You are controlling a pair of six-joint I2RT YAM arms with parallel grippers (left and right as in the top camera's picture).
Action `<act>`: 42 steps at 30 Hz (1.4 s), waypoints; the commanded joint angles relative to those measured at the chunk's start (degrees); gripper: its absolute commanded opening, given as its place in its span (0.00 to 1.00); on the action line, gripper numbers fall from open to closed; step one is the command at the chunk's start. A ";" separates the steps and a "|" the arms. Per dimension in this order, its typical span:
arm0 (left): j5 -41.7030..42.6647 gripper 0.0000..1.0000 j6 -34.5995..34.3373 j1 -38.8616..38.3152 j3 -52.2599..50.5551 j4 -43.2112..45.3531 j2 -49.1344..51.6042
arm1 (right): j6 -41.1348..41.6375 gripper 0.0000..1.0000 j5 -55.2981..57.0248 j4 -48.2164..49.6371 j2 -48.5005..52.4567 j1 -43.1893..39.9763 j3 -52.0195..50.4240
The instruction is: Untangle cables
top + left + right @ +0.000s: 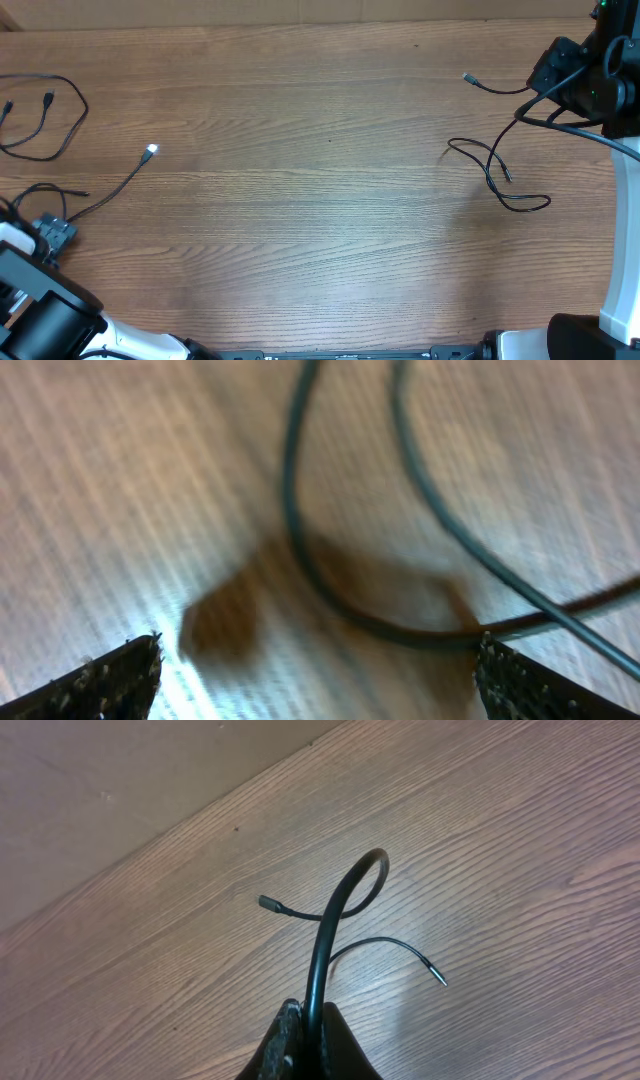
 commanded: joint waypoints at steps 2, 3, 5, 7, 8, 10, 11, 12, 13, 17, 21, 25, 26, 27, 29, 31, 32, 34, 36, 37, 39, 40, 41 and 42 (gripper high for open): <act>0.87 1.00 -9.70 4.83 -1.16 0.07 1.92 | 0.07 0.05 -0.81 -0.13 -0.20 -0.11 1.01; 4.04 1.00 -8.09 5.29 -1.16 0.11 1.92 | 0.07 0.05 -0.79 -0.20 -0.20 -0.13 1.01; 7.39 1.00 -3.43 4.90 -1.11 0.24 1.90 | 0.07 0.05 -0.81 -0.13 -0.20 -0.13 1.01; 9.20 1.00 -3.30 4.52 -0.92 -0.50 1.84 | 0.07 0.05 -0.81 -0.15 -0.20 -0.11 1.01; 12.20 1.00 -2.69 4.26 -0.68 -1.27 1.64 | 0.07 0.04 -0.81 -0.15 -0.20 -0.13 1.01; 19.12 0.97 1.73 3.67 -0.20 -2.05 0.98 | 0.09 0.05 -0.81 -0.13 -0.20 -0.13 1.01; 21.33 0.95 2.97 3.34 0.17 -2.89 0.35 | 0.07 0.05 -0.81 -0.13 -0.20 -0.11 1.01; 22.27 0.95 3.21 3.04 0.66 -3.96 -0.46 | 0.07 0.05 -0.81 -0.13 -0.20 -0.11 1.01; 22.56 0.95 3.21 2.97 1.07 -4.79 -1.14 | 0.07 0.05 -0.81 -0.13 -0.20 -0.11 1.01; 26.84 0.96 5.79 1.79 3.76 -8.81 -7.63 | 0.07 0.05 -0.83 -0.11 -0.20 -0.11 1.01; 27.78 1.00 8.15 -3.78 6.03 -10.84 -16.83 | 0.07 0.04 -5.81 1.20 0.31 -0.11 0.98; 27.74 1.00 10.73 -11.74 6.32 -11.82 -20.13 | 0.04 0.04 -11.65 2.12 2.97 0.44 0.98; 27.76 1.00 11.08 -14.58 6.32 -12.55 -20.24 | 0.04 0.04 -14.82 2.99 4.44 0.98 0.98; 27.74 1.00 11.15 -16.37 6.32 -13.14 -20.24 | 0.04 0.04 -16.94 3.80 5.38 1.46 0.98; 27.78 1.00 12.02 -20.15 6.32 -14.25 -20.24 | 0.04 0.04 -21.59 6.12 7.41 2.91 0.98; 27.96 1.00 12.35 -22.97 6.32 -15.23 -20.24 | 0.07 0.04 -25.44 9.18 9.14 4.74 0.98; 28.20 1.00 13.51 -26.43 6.32 -16.90 -20.24 | 0.07 0.04 -28.72 13.57 10.56 6.78 0.98; 28.20 1.00 15.76 -29.86 6.32 -18.51 -20.24 | 0.37 0.04 -33.18 21.42 12.22 9.92 0.98; 28.22 1.00 16.63 -32.89 6.32 -19.96 -20.24 | 1.86 0.04 -36.81 28.68 12.98 12.68 0.98; 28.20 1.00 16.68 -34.18 6.32 -20.48 -20.24 | 3.15 0.04 -37.94 32.57 13.16 14.10 0.98; 28.39 1.00 16.65 -37.35 6.32 -21.31 -20.24 | 7.37 0.04 -38.32 42.93 13.27 18.60 0.98; 28.39 0.99 16.65 -38.29 6.32 -21.55 -20.24 | 8.98 0.04 -38.29 47.01 13.27 20.59 0.98; 28.39 1.00 16.65 -39.19 6.32 -21.73 -20.24 | 9.84 0.04 -38.29 49.81 13.27 22.08 0.98; 28.39 1.00 16.65 -39.78 6.32 -21.75 -20.24 | 10.69 0.04 -38.27 52.39 13.27 23.63 0.98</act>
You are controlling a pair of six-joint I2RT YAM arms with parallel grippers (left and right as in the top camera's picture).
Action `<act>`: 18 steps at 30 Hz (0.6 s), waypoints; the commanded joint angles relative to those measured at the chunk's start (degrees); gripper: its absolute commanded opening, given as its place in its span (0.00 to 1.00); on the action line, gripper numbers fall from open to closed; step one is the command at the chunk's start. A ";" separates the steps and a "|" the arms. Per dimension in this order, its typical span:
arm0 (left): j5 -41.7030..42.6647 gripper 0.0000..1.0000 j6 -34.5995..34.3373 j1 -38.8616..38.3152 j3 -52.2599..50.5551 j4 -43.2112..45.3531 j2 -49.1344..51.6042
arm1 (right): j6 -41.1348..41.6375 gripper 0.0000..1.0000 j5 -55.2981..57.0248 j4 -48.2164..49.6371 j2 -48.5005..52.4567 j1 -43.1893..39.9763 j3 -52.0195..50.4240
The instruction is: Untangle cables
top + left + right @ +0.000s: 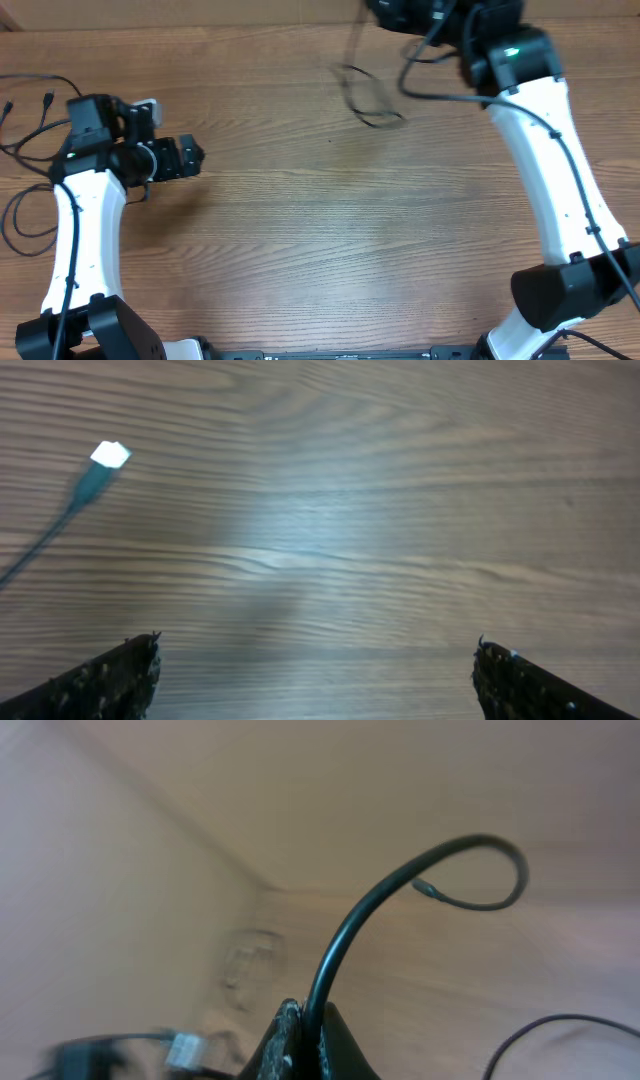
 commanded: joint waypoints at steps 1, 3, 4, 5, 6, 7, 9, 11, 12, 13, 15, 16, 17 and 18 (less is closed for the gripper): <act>0.66 1.00 1.55 -2.58 0.22 -0.39 -0.04 | 4.85 0.04 -2.80 7.13 -0.85 5.92 1.18; 0.68 1.00 1.53 -2.80 0.22 -0.87 -0.04 | 4.83 0.04 0.92 7.10 -0.85 8.22 1.18; 0.68 1.00 1.53 -2.80 0.22 -1.20 -0.04 | 4.83 0.04 3.04 5.86 -0.81 8.63 1.18; 0.68 1.00 1.55 -2.78 0.22 -1.55 -0.04 | 4.81 0.04 5.05 4.39 -0.70 8.90 1.18; 0.68 1.00 1.81 -2.71 0.22 -2.03 -0.04 | 4.81 0.04 8.31 1.62 -0.44 9.07 1.18; 0.68 1.00 2.21 -2.69 0.22 -2.54 -0.04 | 4.81 0.04 10.47 -0.81 -0.09 9.07 1.18; 0.68 1.00 2.64 -2.69 0.22 -3.13 -0.04 | 3.52 0.11 12.79 -4.76 0.94 9.03 1.18; 1.16 1.00 2.91 -2.69 0.22 -3.45 -0.04 | 0.28 0.54 13.11 -7.72 2.49 9.01 1.18; 2.08 1.00 3.61 -2.69 0.22 -3.65 -0.04 | -0.44 0.84 13.09 -8.57 3.10 9.01 1.18; 3.61 1.00 4.24 -2.69 0.22 -3.80 -0.04 | -1.42 1.00 13.07 -9.77 4.02 9.01 1.18; 5.03 1.00 4.76 -2.69 0.22 -3.80 -0.04 | -1.64 1.00 13.03 -11.89 5.81 9.01 1.18; 5.16 1.00 4.74 -2.69 0.22 -3.80 -0.04 | -1.64 1.00 12.85 -13.70 6.80 9.01 1.18; 5.16 1.00 4.76 -2.69 0.22 -3.82 -0.04 | -1.66 1.00 12.90 -14.49 7.13 9.01 1.18; 5.18 0.99 4.94 -2.71 0.22 -3.87 -0.04 | -1.66 1.00 12.90 -15.21 7.17 9.01 1.18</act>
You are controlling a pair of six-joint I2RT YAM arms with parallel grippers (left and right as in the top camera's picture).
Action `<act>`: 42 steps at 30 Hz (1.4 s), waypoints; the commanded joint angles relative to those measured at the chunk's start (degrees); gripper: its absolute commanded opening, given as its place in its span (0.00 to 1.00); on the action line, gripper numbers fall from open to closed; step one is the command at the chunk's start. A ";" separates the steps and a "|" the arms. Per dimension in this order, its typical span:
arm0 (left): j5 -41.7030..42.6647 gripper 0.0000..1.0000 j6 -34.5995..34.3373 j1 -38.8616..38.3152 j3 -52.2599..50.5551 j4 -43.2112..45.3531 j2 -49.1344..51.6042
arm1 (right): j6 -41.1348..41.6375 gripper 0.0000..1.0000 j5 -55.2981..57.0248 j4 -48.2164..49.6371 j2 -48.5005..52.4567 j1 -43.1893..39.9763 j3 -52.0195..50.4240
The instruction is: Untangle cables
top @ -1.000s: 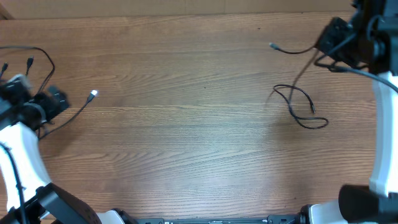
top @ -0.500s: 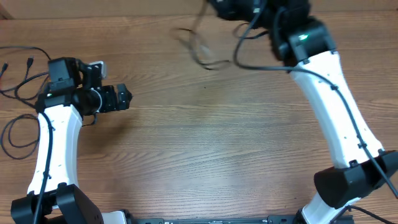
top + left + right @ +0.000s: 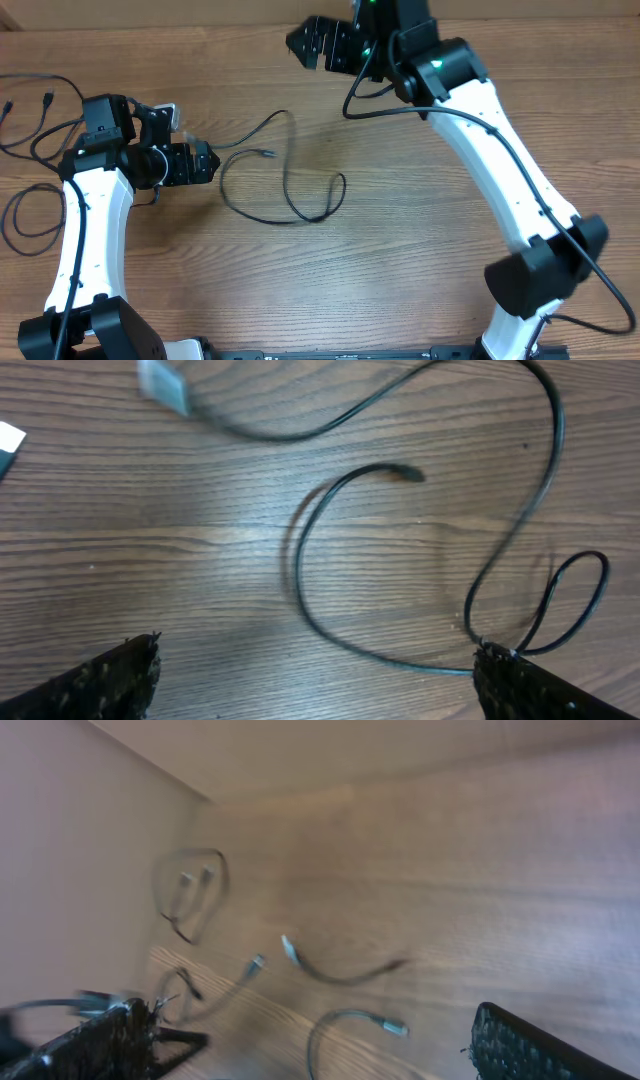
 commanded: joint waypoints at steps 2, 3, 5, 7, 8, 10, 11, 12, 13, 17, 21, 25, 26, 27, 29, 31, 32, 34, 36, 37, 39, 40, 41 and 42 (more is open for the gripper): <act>3.04 0.96 6.25 -0.13 0.22 -1.27 -0.04 | -1.33 1.00 1.49 -2.56 0.37 -0.61 0.94; 3.76 0.95 7.67 -0.13 0.22 -1.95 -0.04 | -1.33 1.00 1.49 -2.93 0.33 -0.94 0.94; 5.62 0.96 9.94 -0.17 0.22 -3.93 -0.04 | -1.29 1.00 1.46 -4.09 0.28 -2.01 0.94; 6.38 0.96 10.88 -0.85 0.22 -6.69 -0.04 | -1.27 1.00 1.46 -5.55 0.28 -3.69 0.94; 6.36 0.96 10.91 -1.42 0.22 -7.89 -0.02 | -1.25 1.00 1.46 -6.08 0.28 -4.46 0.94; 6.36 0.98 11.58 -3.67 0.20 -10.71 -0.02 | -1.25 1.00 1.38 -7.39 0.28 -6.47 0.94; 6.36 0.98 12.00 -5.42 0.20 -11.67 -0.02 | -1.22 1.00 1.18 -8.07 0.28 -7.39 0.94; 6.21 0.99 12.00 -6.91 0.20 -12.13 -0.02 | -1.25 1.00 1.03 -8.87 0.28 -8.37 0.94; 6.21 1.00 11.96 -8.72 0.20 -12.44 -0.02 | -1.25 1.00 0.92 -9.46 0.28 -9.01 0.94; 4.50 0.97 11.98 -17.86 0.20 -12.41 0.00 | -2.67 1.00 0.76 -13.68 0.28 -13.05 0.94; -5.35 0.95 18.84 -24.55 0.11 -12.20 0.70 | -6.23 1.00 0.33 -16.09 0.28 -15.39 0.94; -6.75 0.94 33.48 -30.29 0.02 -8.94 2.99 | -10.32 1.00 -5.07 -16.06 0.28 -17.40 0.94; -6.80 0.96 36.74 -31.54 0.02 -6.75 4.20 | -10.32 1.00 -5.53 -16.09 0.28 -17.70 0.94; -6.78 0.96 37.97 -32.06 0.02 -5.84 4.83 | -10.32 1.00 -5.77 -16.11 0.28 -17.92 0.94; -6.93 0.95 42.88 -33.64 0.02 -3.89 7.87 | -10.36 1.00 -5.88 -16.22 0.28 -18.23 0.94; -6.93 0.94 46.42 -34.32 0.02 -3.45 10.03 | -10.60 1.00 -5.90 -16.31 0.28 -18.23 0.94; -6.93 0.92 49.88 -34.84 0.02 -3.43 12.09 | -11.58 1.00 -5.90 -16.39 0.28 -18.23 0.94; -6.93 0.91 52.09 -35.32 0.02 -3.48 14.10 | -11.80 1.00 -5.88 -16.55 0.28 -18.23 0.94; -6.91 0.90 53.40 -35.76 0.02 -3.37 16.44 | -11.82 1.00 -5.88 -16.57 0.28 -18.23 0.94; -6.91 0.90 53.53 -36.02 0.02 -3.13 17.46 | -11.82 1.00 -5.88 -16.55 0.28 -18.23 0.94; -6.91 0.89 53.55 -36.39 0.02 -2.43 19.78 | -11.80 1.00 -5.88 -16.63 0.28 -18.23 0.94; -6.88 0.88 53.55 -36.50 0.02 -2.01 20.63 | -11.80 1.00 -5.88 -16.72 0.28 -18.23 0.94; -6.88 0.87 53.53 -36.54 0.02 -1.42 21.84 | -11.80 1.00 -5.88 -16.83 0.28 -18.23 0.94; -6.91 0.87 53.55 -36.54 0.02 -0.81 23.47 | -11.80 1.00 -5.88 -17.03 0.28 -18.23 0.94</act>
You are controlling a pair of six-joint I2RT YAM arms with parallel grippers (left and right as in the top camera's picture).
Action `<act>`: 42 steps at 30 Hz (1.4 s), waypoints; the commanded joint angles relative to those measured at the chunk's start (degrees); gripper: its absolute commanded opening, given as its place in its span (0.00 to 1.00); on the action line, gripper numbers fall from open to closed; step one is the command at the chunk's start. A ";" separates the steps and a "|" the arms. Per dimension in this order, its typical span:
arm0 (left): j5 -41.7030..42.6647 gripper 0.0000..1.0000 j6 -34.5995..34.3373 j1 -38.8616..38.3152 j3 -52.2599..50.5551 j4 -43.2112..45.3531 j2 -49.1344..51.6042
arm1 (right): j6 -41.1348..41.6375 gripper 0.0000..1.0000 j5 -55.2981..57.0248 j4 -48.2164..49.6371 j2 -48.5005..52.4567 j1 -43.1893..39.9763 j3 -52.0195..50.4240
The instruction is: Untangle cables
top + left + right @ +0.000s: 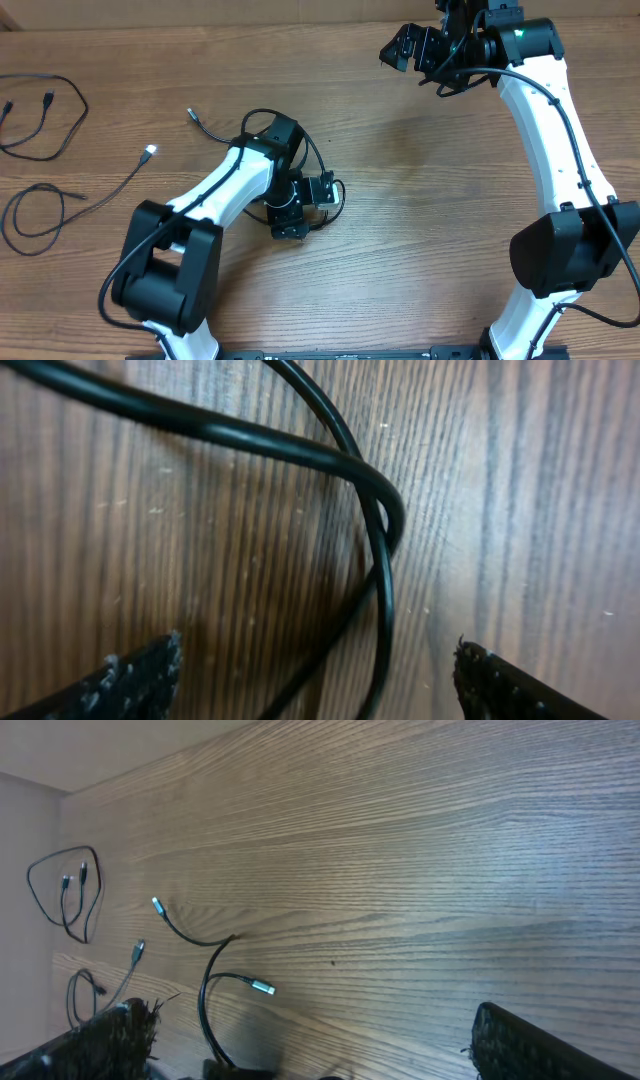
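A black cable [338, 192] lies in crossing loops at the table's middle, one free end [190, 113] pointing up-left. My left gripper [303, 208] is open and low over those loops. In the left wrist view two strands of the cable [385, 530] cross between the open fingers [140, 680] of the left gripper [315, 685]. My right gripper [403, 47] is open and empty, high near the table's far edge. Between the right gripper's [325, 1050] spread fingers, far below, shows the cable's silver plug [262, 987].
A thin black cable [45, 120] loops at the far left. Below it another cable with a white plug [150, 151] runs to a loop [30, 215] at the left edge. The wooden table's far edge [300, 24] meets a wall.
My left gripper has moved from the left of the black cable to low over its loops at the middle. The cable is bunched tighter. My right gripper has moved right, still open.
At first my right gripper was shut on the black cable at the table's far right, the left gripper by the cables at far left. Then the right held it at the top middle. Then the cable lay left of middle, the right gripper open. Now the left gripper is over it.
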 commanded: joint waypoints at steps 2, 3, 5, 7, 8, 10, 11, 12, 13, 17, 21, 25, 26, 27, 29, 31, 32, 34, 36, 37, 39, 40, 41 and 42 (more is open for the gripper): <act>0.11 0.82 2.23 -0.52 0.11 1.70 5.81 | -0.63 1.00 -0.55 -0.48 -1.11 -0.26 0.94; 0.11 0.80 2.23 -0.50 0.11 1.84 6.40 | -0.63 1.00 -0.55 -0.55 -1.11 -0.26 0.94; -0.02 0.61 2.21 -0.52 0.11 2.01 7.74 | -0.63 1.00 -0.55 -0.85 -1.11 -0.26 0.94; -0.07 0.45 2.19 -0.50 0.11 2.01 7.85 | -0.61 1.00 -0.55 -0.94 -1.11 -0.26 0.94; -0.09 0.31 2.12 -0.50 0.11 1.97 7.82 | -0.61 1.00 -0.55 -0.96 -1.11 -0.26 0.94; -0.33 0.15 1.92 -0.50 0.11 1.99 7.82 | -0.59 1.00 -0.55 -1.20 -1.11 -0.26 0.94; -0.72 0.09 1.95 -0.44 0.11 2.05 7.82 | -0.59 1.00 -0.55 -1.40 -1.11 -0.26 0.94; -1.29 0.04 1.92 -0.42 0.11 2.08 7.82 | -0.59 1.00 -0.55 -1.68 -1.11 -0.26 0.94; -2.45 0.04 1.90 -0.42 0.11 2.12 7.82 | -0.61 1.00 -0.55 -1.79 -1.11 -0.26 0.94; -8.81 0.04 -3.80 0.98 0.11 6.40 7.82 | -0.61 1.00 -0.55 -2.19 -1.11 -0.26 0.94; -11.69 0.04 -8.98 5.86 0.11 14.43 7.82 | -0.61 1.00 -0.55 -2.54 -1.11 -0.26 0.94; -12.37 0.04 -16.13 11.87 0.11 22.97 7.82 | -0.61 1.00 -0.55 -3.04 -1.11 -0.26 0.94; -12.35 0.04 -18.18 13.77 0.11 25.20 7.82 | -0.61 1.00 -0.55 -3.06 -1.11 -0.26 0.94; -12.35 0.04 -21.05 16.57 0.11 28.28 7.82 | -0.61 1.00 -0.55 -3.06 -1.11 -0.26 0.94; -12.35 0.04 -23.58 20.28 0.11 31.63 7.82 | -0.61 1.00 -0.55 -3.10 -1.11 -0.24 0.94; -12.31 0.04 -25.53 23.39 0.11 33.81 7.82 | -0.61 1.00 -0.55 -3.17 -1.11 -0.24 0.94; -12.28 0.04 -27.67 26.16 0.11 35.54 7.82 | -0.61 1.00 -0.55 -3.26 -1.11 -0.24 0.94; -10.75 0.04 -29.81 30.58 0.11 37.29 7.82 | -0.59 1.00 -0.55 -3.30 -1.11 -0.24 0.94; -9.44 0.04 -30.73 33.20 0.11 37.59 7.82 | -0.61 1.00 -0.55 -3.30 -1.11 -0.24 0.94; -8.52 0.07 -31.17 34.18 0.11 37.59 7.82 | -0.59 1.00 -0.55 -3.30 -1.11 -0.24 0.94; -5.49 0.65 -32.13 35.65 0.13 37.59 7.82 | -0.59 1.00 -0.57 -3.30 -1.11 -0.24 0.94; -5.31 0.91 -32.15 35.71 0.13 37.57 7.80 | -0.59 1.00 -0.57 -3.30 -1.11 -0.24 0.94; -5.44 1.00 -32.13 35.69 0.17 37.57 7.69 | -0.59 1.00 -0.57 -3.28 -1.11 -0.24 0.94; -5.33 1.00 -32.17 35.50 0.37 37.38 7.32 | -0.61 1.00 -0.55 -3.30 -1.11 -0.24 0.94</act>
